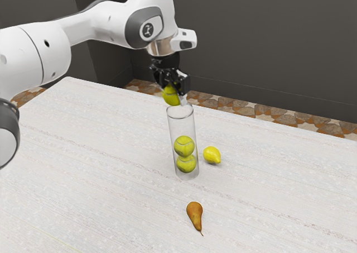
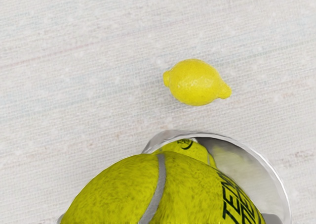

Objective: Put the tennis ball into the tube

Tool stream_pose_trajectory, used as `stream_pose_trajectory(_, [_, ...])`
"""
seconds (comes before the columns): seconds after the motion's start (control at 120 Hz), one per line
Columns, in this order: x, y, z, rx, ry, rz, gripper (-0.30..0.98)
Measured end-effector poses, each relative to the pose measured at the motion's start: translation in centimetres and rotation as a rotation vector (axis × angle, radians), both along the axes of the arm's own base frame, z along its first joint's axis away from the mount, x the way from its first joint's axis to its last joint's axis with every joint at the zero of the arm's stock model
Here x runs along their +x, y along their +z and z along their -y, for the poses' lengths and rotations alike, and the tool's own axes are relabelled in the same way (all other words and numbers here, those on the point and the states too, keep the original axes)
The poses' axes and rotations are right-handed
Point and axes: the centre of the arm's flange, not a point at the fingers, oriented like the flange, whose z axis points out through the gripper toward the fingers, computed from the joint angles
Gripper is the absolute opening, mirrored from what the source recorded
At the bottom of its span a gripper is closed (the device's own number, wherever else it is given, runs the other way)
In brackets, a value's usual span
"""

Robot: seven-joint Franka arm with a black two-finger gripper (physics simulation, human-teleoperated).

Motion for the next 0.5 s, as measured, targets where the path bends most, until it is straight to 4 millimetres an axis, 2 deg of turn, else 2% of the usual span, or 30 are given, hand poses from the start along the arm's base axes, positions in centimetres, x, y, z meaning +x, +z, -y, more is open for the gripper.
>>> stream_pose_trajectory(0.217, [-0.9, -0.1, 1.7, -0.001, -0.021, -0.017, 0.27])
stream_pose_trajectory(0.383, [-1.1, -0.7, 1.8, 0.002, -0.017, -0.031, 0.27])
stream_pose_trajectory(0.5, [-1.1, -0.8, 1.8, -0.001, -0.014, -0.032, 0.41])
